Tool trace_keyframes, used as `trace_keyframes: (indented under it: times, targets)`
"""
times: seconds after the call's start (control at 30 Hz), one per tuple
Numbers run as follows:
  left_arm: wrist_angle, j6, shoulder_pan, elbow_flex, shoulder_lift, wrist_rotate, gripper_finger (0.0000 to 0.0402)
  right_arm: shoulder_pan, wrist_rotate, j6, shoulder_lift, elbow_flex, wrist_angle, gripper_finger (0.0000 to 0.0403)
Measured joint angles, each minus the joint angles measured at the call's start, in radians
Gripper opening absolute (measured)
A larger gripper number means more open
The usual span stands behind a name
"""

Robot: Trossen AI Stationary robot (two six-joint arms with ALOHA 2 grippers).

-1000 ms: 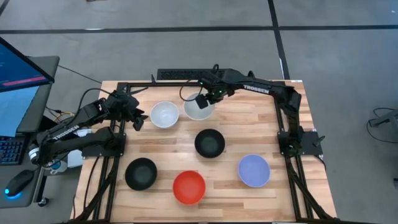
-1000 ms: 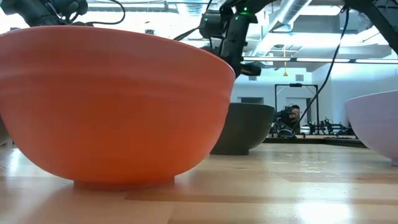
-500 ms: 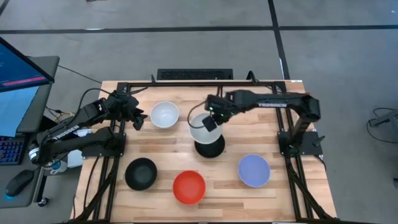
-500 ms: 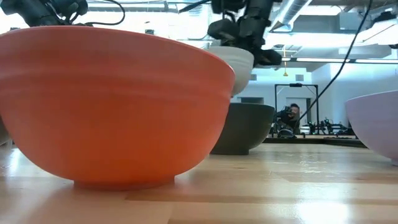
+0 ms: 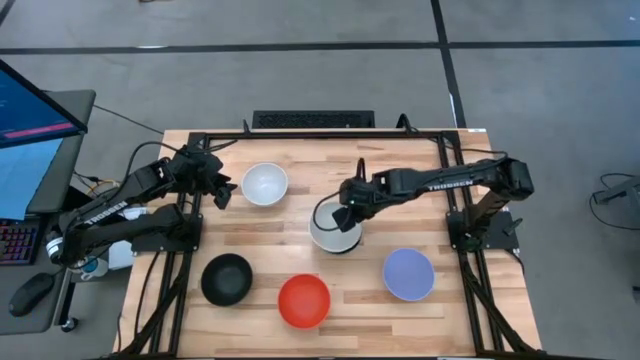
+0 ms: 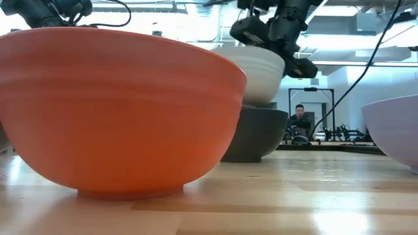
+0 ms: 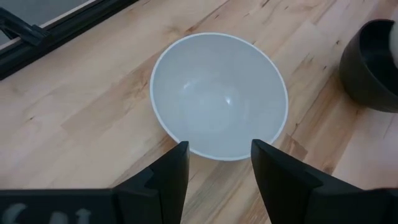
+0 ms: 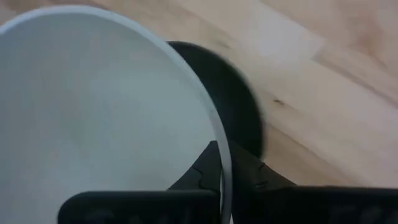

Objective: Nest bowls inside each other
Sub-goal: Stack the right white bowl on top of the right black bowl

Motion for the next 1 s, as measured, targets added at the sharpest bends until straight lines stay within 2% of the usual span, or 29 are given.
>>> trace_keyframes:
  times: [0.2, 0.53, 0.67, 1.0]
  targets:
    - [0.000, 0.000, 0.000, 0.000, 0.000, 0.000, 0.0165, 0.029, 0.015, 0.019, 0.000, -0.001, 0.006, 0.0024]
    - [0.000, -0.002, 0.000, 0.000, 0.000, 0.000, 0.0165, 0.033, 0.033, 0.100, 0.001, -0.069, 0.005, 0.0053]
    - [0.000, -0.004, 0.000, 0.000, 0.000, 0.000, 0.0165, 0.030, 0.046, 0.111, 0.001, -0.069, 0.046, 0.0073]
    - [0.000, -0.004, 0.000, 0.000, 0.000, 0.000, 0.0165, 0.023, 0.047, 0.078, 0.001, -0.069, 0.011, 0.0139]
